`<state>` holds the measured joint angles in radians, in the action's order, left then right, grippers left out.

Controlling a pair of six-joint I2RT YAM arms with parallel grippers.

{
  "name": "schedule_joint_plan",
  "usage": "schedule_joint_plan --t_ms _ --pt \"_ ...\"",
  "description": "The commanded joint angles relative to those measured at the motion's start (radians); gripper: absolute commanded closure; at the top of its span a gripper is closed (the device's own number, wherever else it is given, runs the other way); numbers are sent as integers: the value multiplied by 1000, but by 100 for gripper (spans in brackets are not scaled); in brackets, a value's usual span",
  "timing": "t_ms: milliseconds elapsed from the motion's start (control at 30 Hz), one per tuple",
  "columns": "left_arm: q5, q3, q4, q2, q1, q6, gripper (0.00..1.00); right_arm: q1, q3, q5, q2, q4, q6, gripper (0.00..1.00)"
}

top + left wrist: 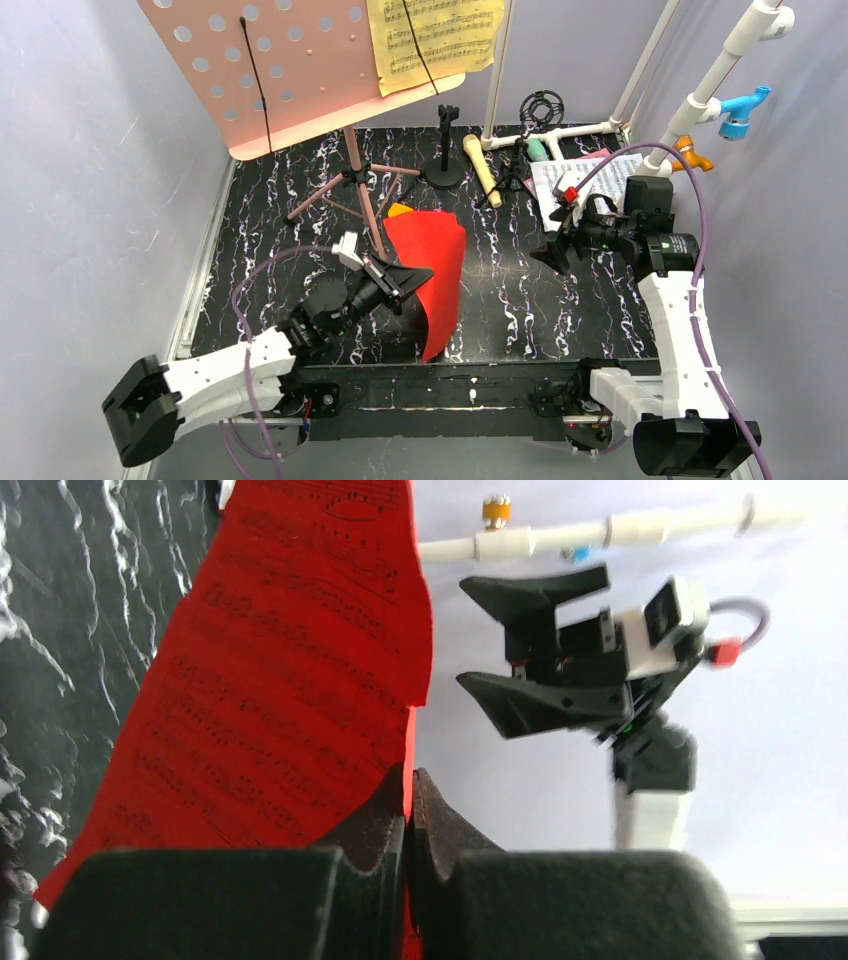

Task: Pack up the instrument practice props
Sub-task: Place the sheet music at the center of the board.

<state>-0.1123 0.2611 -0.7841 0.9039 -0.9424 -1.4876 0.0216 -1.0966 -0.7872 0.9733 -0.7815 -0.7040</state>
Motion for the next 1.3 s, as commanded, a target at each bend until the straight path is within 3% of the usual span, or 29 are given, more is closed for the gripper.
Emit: schedule_joint_plan --t_ms 0,100,200,367,500,600,633,700,800,1033,1267 --pt "108 297 581 -89 9 647 100 0 -80 -51 -4 -33 -9 1" --pt "180 535 938 -34 3 998 100 0 -142 -50 -2 -3 71 2" --pt "217 691 1151 32 -36 1307 98 -1 -216 -34 4 43 164 2" --pt "16 815 1328 83 -222 1783 97 -12 -304 -40 17 75 260 2" --pt "-241 804 1317 78 -357 2121 100 -39 -330 -35 19 99 340 2" --pt "-355 755 1203 53 -437 2403 100 -47 -264 -106 13 158 464 2" --pt "-405 692 1068 31 -502 2668 100 -49 -148 -241 1 290 686 1" --pt "-418 613 892 44 -579 3000 100 -48 59 -350 -17 572 1020 2" --pt "-435 629 837 113 -643 3084 100 -33 76 -375 -6 561 1029 2" --pt "-463 651 1005 157 -693 3083 100 45 179 -357 20 518 1001 1" --pt "-489 660 944 217 -747 3099 100 88 246 -335 74 553 1007 2"
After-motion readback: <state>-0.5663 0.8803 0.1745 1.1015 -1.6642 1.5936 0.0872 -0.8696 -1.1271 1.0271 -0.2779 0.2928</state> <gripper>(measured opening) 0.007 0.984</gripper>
